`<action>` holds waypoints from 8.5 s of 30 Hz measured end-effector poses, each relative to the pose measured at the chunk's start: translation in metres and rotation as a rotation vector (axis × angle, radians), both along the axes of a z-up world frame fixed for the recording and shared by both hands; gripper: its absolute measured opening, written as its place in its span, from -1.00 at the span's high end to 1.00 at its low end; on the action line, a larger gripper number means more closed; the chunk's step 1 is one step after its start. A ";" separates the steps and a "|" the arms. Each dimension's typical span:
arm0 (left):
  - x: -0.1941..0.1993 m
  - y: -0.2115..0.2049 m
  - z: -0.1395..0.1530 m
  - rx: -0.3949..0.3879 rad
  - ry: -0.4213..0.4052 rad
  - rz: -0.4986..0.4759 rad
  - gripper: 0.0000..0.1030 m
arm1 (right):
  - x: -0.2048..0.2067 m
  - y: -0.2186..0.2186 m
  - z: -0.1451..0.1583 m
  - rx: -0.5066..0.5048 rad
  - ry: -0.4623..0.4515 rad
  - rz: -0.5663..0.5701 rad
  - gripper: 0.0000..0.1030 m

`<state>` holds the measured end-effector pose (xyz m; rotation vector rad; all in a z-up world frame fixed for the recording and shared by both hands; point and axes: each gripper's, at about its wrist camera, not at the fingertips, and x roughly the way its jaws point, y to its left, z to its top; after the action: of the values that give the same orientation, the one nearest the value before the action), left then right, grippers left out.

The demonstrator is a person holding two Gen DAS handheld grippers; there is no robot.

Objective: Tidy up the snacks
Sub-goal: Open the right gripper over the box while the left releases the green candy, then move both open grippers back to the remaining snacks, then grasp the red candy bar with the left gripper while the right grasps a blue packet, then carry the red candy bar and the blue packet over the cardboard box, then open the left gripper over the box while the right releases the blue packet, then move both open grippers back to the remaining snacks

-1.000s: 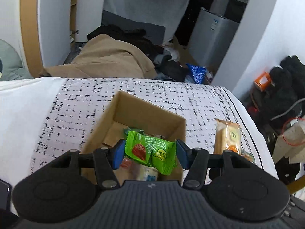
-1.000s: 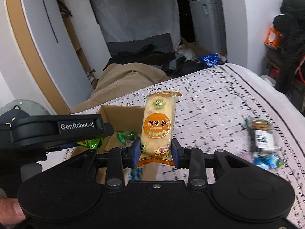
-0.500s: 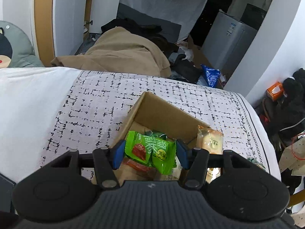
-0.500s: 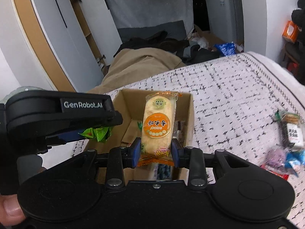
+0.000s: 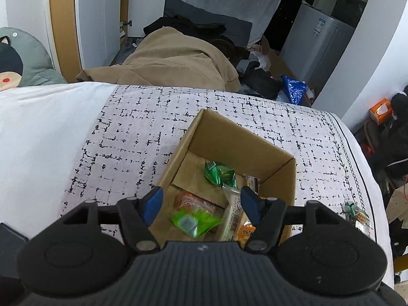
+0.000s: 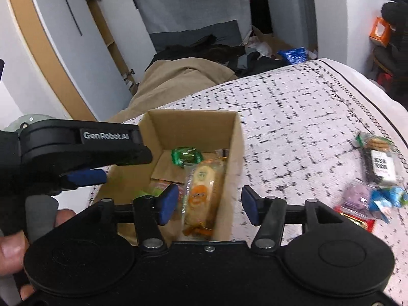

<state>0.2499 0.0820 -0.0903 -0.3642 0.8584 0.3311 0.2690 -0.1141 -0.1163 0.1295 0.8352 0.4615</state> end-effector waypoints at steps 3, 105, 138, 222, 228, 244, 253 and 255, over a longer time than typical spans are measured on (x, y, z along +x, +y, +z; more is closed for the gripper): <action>0.001 -0.006 0.001 0.018 0.006 -0.013 -0.53 | -0.003 -0.012 0.000 0.000 0.001 -0.018 -0.07; 0.037 -0.256 -0.112 0.108 0.205 -0.374 0.02 | 0.038 -0.256 -0.117 0.204 0.186 -0.407 0.40; -0.024 -0.180 -0.026 0.047 0.078 -0.449 0.56 | -0.057 -0.249 -0.029 0.177 0.073 -0.485 0.42; -0.005 0.007 -0.003 -0.056 -0.029 0.000 -0.34 | -0.010 -0.022 0.018 0.100 0.022 -0.166 -0.02; -0.006 -0.007 -0.001 -0.025 -0.023 -0.025 -0.56 | -0.019 -0.055 0.025 0.072 0.003 -0.239 -0.30; -0.013 -0.054 0.006 -0.019 -0.039 -0.193 -0.73 | -0.042 -0.117 0.019 0.019 -0.031 -0.370 -0.81; -0.013 -0.081 0.003 0.016 -0.030 -0.249 -0.75 | -0.046 -0.151 0.011 0.020 -0.030 -0.429 -0.86; -0.014 -0.085 0.002 0.019 -0.028 -0.258 -0.75 | -0.046 -0.158 0.008 0.021 -0.027 -0.440 -0.86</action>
<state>0.2363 -0.0026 -0.0882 -0.2360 0.8631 0.0950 0.2226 -0.2724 -0.1082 0.3179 0.7485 0.0584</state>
